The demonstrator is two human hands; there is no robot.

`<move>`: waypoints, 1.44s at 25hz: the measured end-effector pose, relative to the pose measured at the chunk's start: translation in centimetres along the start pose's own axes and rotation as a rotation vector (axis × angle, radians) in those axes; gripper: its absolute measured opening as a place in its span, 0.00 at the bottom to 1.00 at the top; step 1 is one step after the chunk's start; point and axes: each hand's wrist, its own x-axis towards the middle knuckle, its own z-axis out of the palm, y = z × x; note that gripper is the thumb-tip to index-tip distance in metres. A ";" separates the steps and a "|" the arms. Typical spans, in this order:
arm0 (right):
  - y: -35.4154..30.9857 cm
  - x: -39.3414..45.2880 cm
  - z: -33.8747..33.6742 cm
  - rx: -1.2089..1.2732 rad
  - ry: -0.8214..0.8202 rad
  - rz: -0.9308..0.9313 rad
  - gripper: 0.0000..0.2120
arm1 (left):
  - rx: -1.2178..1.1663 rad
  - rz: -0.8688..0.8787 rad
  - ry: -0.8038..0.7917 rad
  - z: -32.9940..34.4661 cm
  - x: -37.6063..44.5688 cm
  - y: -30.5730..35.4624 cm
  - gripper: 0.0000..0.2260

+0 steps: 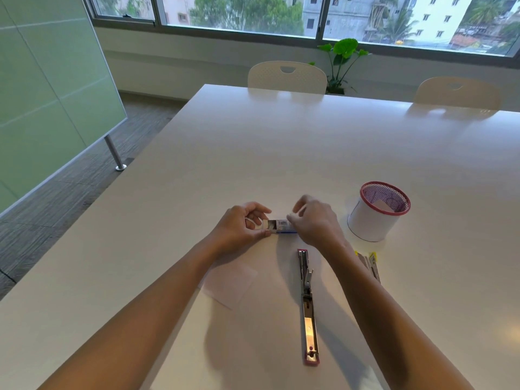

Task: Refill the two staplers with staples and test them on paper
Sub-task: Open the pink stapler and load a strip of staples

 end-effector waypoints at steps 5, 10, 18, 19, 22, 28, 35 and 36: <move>-2.6 -0.5 0.5 -0.085 -0.059 -0.160 0.06 | -0.151 -0.018 0.027 0.2 -0.2 0.1 0.21; -3.8 0.2 1.4 -0.217 -0.115 -0.037 0.07 | -0.166 -0.011 0.074 0.6 -0.3 0.0 0.20; -5.3 0.9 1.2 -0.211 -0.142 0.108 0.08 | -0.205 -0.003 0.085 0.7 -0.1 -0.4 0.22; -5.3 0.9 1.1 -0.202 -0.155 0.119 0.07 | -0.208 0.000 0.084 0.7 -0.1 -0.4 0.22; -5.3 1.0 0.9 -0.169 -0.178 0.158 0.07 | -0.223 0.003 0.089 0.6 -0.1 -0.5 0.21; -5.5 1.2 1.4 -0.105 -0.176 0.216 0.05 | -0.208 0.013 0.128 0.7 -0.3 -0.2 0.18; -4.8 1.6 1.6 -0.174 -0.189 0.162 0.07 | -0.209 0.007 0.147 0.7 -0.4 -0.2 0.20; -4.7 1.7 1.6 -0.184 -0.193 0.145 0.08 | -0.214 0.005 0.144 0.7 -0.3 -0.2 0.20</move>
